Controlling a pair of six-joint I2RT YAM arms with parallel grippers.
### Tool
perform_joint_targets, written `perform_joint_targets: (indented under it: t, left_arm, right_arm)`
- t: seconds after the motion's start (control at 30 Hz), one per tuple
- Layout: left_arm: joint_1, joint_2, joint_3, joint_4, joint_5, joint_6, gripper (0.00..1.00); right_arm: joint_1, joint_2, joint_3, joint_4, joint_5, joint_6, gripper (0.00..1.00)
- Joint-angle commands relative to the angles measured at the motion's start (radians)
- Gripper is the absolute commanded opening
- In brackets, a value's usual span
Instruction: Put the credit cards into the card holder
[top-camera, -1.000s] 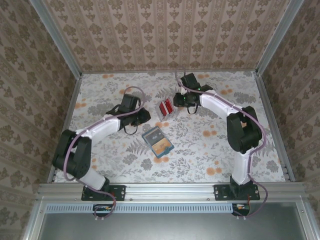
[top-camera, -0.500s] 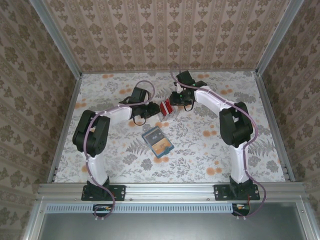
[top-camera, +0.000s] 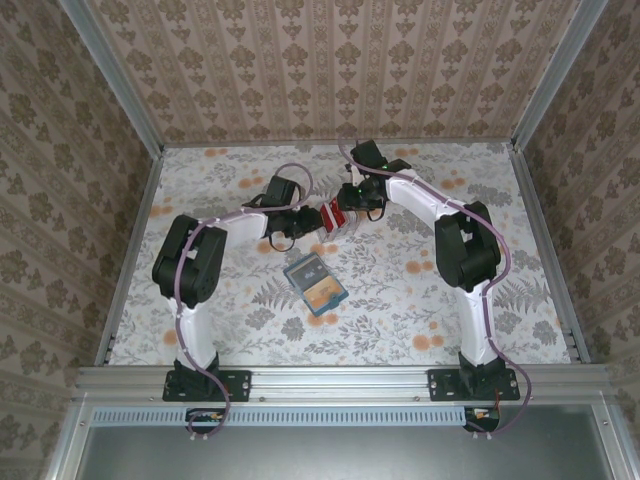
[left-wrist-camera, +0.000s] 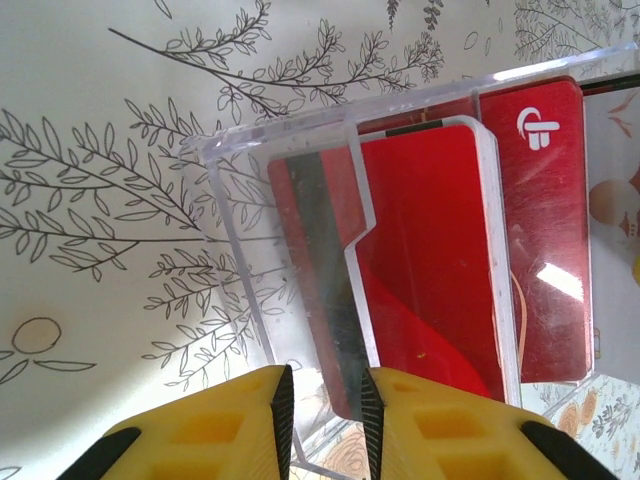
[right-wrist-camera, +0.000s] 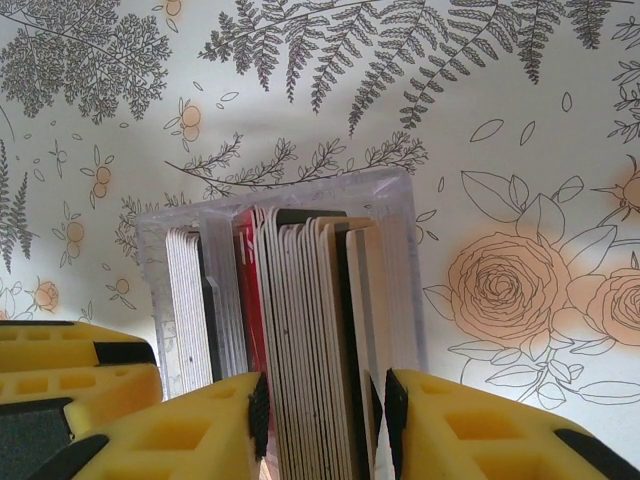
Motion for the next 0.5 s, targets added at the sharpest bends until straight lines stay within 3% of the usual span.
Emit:
perform_joint_targets:
  t: [0.0, 0.47]
  left_arm:
    - [-0.007, 0.033, 0.024, 0.025, 0.016, -0.005, 0.28]
    - [-0.008, 0.034, 0.027, 0.021, 0.009, -0.008, 0.28]
  right_arm:
    - [0.003, -0.030, 0.002, -0.024, 0.005, -0.012, 0.38]
    - [0.003, -0.073, -0.011, -0.013, -0.031, 0.001, 0.38]
